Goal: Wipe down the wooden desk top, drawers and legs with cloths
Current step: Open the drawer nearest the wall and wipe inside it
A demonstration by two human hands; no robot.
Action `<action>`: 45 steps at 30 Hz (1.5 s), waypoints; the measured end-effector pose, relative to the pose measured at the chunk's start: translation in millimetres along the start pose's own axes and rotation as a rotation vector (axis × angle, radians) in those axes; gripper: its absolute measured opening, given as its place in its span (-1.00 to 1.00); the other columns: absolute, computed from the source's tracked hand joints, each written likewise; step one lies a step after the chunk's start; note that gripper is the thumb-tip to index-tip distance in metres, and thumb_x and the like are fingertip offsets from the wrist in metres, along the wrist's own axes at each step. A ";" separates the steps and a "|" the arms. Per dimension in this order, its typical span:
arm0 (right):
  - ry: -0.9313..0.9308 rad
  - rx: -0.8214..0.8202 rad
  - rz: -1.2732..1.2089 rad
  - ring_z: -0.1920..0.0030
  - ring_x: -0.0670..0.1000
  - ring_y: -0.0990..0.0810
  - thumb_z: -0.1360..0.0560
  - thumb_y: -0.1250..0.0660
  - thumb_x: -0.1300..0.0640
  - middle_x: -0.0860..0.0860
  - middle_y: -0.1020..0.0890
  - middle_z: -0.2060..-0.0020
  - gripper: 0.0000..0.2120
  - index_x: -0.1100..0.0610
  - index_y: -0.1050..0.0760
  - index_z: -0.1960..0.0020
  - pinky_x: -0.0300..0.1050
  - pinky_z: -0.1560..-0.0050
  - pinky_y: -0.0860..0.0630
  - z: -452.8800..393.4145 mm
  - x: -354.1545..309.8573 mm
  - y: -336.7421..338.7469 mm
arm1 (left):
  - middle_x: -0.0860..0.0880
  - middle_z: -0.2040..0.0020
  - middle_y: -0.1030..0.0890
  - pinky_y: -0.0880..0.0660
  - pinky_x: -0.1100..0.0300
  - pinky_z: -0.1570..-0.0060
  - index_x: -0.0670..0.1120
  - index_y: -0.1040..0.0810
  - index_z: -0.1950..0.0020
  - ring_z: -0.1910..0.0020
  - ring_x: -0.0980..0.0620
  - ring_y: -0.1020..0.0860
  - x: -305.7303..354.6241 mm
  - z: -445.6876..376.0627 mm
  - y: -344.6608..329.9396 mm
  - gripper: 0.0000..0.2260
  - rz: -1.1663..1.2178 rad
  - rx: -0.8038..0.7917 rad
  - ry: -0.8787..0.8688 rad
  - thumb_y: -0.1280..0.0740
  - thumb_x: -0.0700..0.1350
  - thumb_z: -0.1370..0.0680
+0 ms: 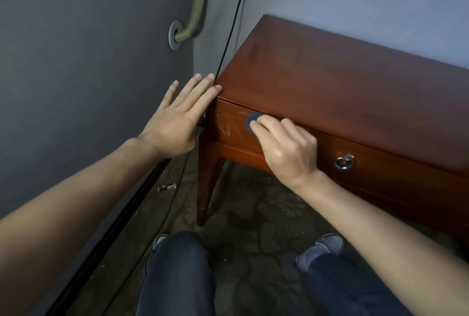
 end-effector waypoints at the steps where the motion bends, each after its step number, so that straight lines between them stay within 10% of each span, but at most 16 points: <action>1: -0.019 0.030 0.016 0.25 0.04 -0.60 -0.61 -0.40 0.23 0.06 -0.71 0.00 -0.88 0.17 -0.71 -0.07 -0.09 0.38 -0.52 -2.3 0.9 1.2 | -0.01 -0.71 0.16 0.14 -0.26 -0.60 -0.04 0.13 -0.70 -0.67 -0.03 0.23 1.5 0.1 -0.9 0.03 -0.013 0.017 0.003 -0.43 -0.28 -0.40; 7: 0.186 -0.232 -0.027 0.18 0.08 -0.61 -0.58 -0.37 0.29 0.11 -0.67 -0.06 -0.87 0.19 -0.68 -0.07 -0.05 0.35 -0.56 20.0 -47.3 -56.8 | -0.01 -0.71 0.10 0.13 -0.30 -0.59 -0.05 0.14 -0.70 -0.67 -0.08 0.20 5.8 3.7 -0.7 -0.05 -0.037 0.050 0.036 -0.36 -0.24 -0.45; 14: -0.032 0.034 0.074 0.23 0.04 -0.59 -0.62 -0.37 0.22 0.06 -0.70 -0.05 -0.87 0.14 -0.70 -0.07 -0.11 0.36 -0.50 -28.4 -26.8 -21.2 | 0.02 -0.71 0.10 0.09 -0.22 -0.62 -0.02 0.13 -0.70 -0.68 -0.03 0.14 6.5 3.5 -3.6 -0.01 0.071 0.048 0.064 -0.37 -0.32 -0.41; 18: 0.154 -0.186 0.014 0.16 0.10 -0.59 -0.61 -0.27 0.27 0.09 -0.67 -0.09 -0.80 0.13 -0.67 0.02 -0.03 0.30 -0.51 -8.5 -72.8 -76.3 | 0.05 -0.71 0.05 0.07 -0.18 -0.62 0.00 0.08 -0.71 -0.68 -0.01 0.10 4.3 5.1 1.4 -0.07 0.097 0.060 0.046 -0.28 -0.34 -0.42; 26: 0.033 -0.061 -0.035 -0.24 0.21 -0.61 -0.64 -0.32 0.33 0.18 -0.68 -0.18 -0.82 0.24 -0.67 -0.15 0.14 -0.43 -0.42 -18.9 -31.0 -29.8 | 0.20 -0.65 -0.15 -0.12 -0.06 -0.62 0.18 -0.16 -0.66 -0.65 0.14 -0.06 -22.2 -1.2 16.6 0.00 0.432 -0.076 0.097 -0.13 -0.60 -0.37; 32: 0.057 -0.063 -0.094 -0.46 0.30 -0.43 -0.65 -0.27 0.35 0.19 -0.65 -0.25 -0.78 0.25 -0.67 -0.17 0.20 -0.51 -0.32 -32.5 -66.4 -71.1 | 0.09 -0.60 -0.29 -0.17 -0.02 -0.61 0.05 -0.28 -0.62 -0.62 0.08 -0.17 -21.0 -9.8 30.1 -0.06 0.430 -0.098 0.074 -0.08 -0.60 -0.32; 40: 0.231 -0.245 -0.073 -0.50 0.20 -0.41 -0.68 -0.18 0.37 0.17 -0.54 -0.40 -0.69 0.24 -0.58 -0.34 0.11 -0.50 -0.34 41.9 -30.4 -46.0 | -0.13 -0.64 -0.24 -0.10 -0.04 -0.61 -0.15 -0.20 -0.65 -0.63 -0.10 -0.19 19.0 4.6 25.2 -0.28 -0.061 -0.001 0.078 -0.04 0.02 -0.47; 45: 0.239 -0.349 0.007 -0.47 0.21 -0.44 -0.66 -0.18 0.41 0.17 -0.58 -0.36 -0.68 0.25 -0.60 -0.30 0.13 -0.53 -0.32 100.7 29.6 5.5 | -0.18 -0.65 -0.19 -0.10 -0.11 -0.61 -0.21 -0.19 -0.65 -0.65 -0.13 -0.12 76.5 3.0 10.3 -0.31 -0.161 0.052 -0.050 -0.04 0.04 -0.54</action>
Point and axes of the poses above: each hand's wrist, its own z-axis away from the middle knuckle, its own y-axis out of the back of the hand, x = y × z, the point moved 9 cm from there along -z, towards the middle knuckle
